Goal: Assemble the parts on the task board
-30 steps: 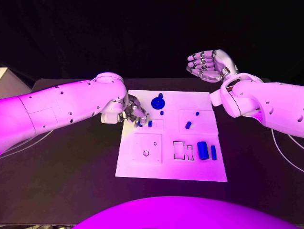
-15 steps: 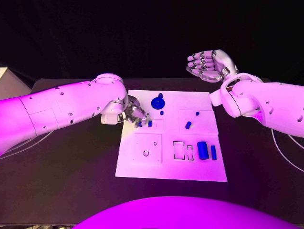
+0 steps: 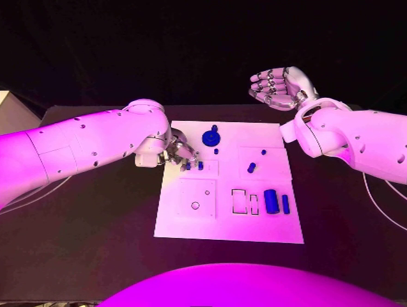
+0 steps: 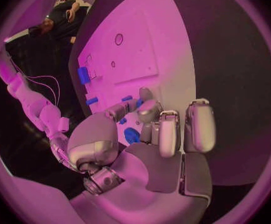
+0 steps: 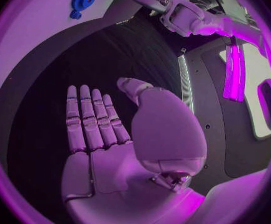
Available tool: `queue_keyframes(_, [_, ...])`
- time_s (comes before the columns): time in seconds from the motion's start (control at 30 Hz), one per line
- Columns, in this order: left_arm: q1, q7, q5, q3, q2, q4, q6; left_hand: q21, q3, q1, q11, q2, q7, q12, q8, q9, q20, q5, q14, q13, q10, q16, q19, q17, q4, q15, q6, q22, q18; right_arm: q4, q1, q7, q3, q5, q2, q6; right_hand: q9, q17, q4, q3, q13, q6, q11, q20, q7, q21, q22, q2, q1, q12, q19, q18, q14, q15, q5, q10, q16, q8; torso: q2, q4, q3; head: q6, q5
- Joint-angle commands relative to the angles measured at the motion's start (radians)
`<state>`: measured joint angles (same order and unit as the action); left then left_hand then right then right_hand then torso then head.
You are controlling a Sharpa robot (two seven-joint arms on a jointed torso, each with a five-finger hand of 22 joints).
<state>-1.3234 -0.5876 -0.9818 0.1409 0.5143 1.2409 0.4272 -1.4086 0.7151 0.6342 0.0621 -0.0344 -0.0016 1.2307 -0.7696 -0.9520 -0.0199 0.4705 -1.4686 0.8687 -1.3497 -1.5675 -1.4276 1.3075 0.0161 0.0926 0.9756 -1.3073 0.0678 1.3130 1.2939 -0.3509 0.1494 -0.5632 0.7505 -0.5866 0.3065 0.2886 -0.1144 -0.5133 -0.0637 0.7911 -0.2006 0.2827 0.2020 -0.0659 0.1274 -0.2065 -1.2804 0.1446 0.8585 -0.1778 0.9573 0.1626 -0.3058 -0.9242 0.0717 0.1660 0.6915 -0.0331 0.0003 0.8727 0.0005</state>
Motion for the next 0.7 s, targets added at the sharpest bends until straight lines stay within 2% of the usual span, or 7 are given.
queue_keyframes(0.03, [0.004,0.007,-0.009,0.002,-0.001,0.001,-0.017,0.004,-0.025,0.002,-0.006,-0.017,0.007,-0.005,0.006,-0.003,-0.001,-0.007,-0.102,0.0,0.005,-0.003,-0.006,0.263,0.009,0.006,0.003,-0.107,-0.014,0.0,-0.001,-0.009,0.0,-0.002,0.0,0.015,-0.001,-0.002,0.006,0.001,0.001,0.008,-0.004,-0.001,0.055,0.005,-0.003,0.008,0.006,-0.005,-0.009,-0.003,0.0,0.007,-0.003,-0.004,-0.007,-0.005,0.0,-0.0001,0.0001,0.0,-0.001])
queue_keyframes(0.1, [0.004,0.008,-0.014,0.001,0.002,0.002,-0.02,0.005,-0.056,0.015,-0.006,-0.032,0.006,-0.006,0.01,-0.008,-0.001,-0.007,-0.102,0.001,0.005,-0.003,-0.006,0.263,0.016,0.007,0.004,-0.106,-0.014,0.0,-0.001,-0.009,0.0,-0.002,0.0,0.016,-0.001,-0.003,0.006,0.001,0.001,0.008,-0.005,-0.001,0.055,0.005,-0.004,0.008,0.006,-0.005,-0.01,-0.003,-0.001,0.008,-0.003,-0.005,-0.007,-0.005,0.0,0.0,0.0002,0.0,-0.001])
queue_keyframes(0.37, [0.004,0.007,-0.029,0.001,0.013,0.009,-0.027,0.007,-0.11,0.047,-0.005,-0.063,0.006,-0.008,0.018,-0.017,0.0,-0.007,-0.102,0.003,0.006,-0.003,-0.006,0.263,0.025,0.007,0.005,-0.106,-0.013,0.0,-0.002,-0.009,0.0,-0.001,0.001,0.018,-0.003,-0.007,0.007,0.003,0.001,0.01,-0.005,0.0,0.056,0.005,-0.009,0.009,0.007,-0.01,-0.017,-0.003,-0.002,0.009,-0.003,-0.007,-0.007,-0.007,-0.001,-0.0003,0.0001,0.0,-0.002])
queue_keyframes(0.7, [0.004,0.007,-0.043,-0.006,0.032,0.026,-0.037,0.009,-0.15,0.069,-0.005,-0.079,0.006,-0.011,0.023,-0.023,0.001,-0.007,-0.102,0.001,0.007,-0.003,-0.005,0.263,0.038,0.008,0.006,-0.104,-0.013,0.0,-0.004,-0.007,0.0,0.0,0.004,0.019,-0.007,-0.019,0.008,0.009,0.001,0.013,-0.007,0.003,0.057,0.005,-0.025,0.01,0.008,-0.022,-0.039,-0.001,-0.004,0.012,-0.004,-0.013,-0.007,-0.011,-0.001,-0.0009,-0.0007,0.0,-0.003])
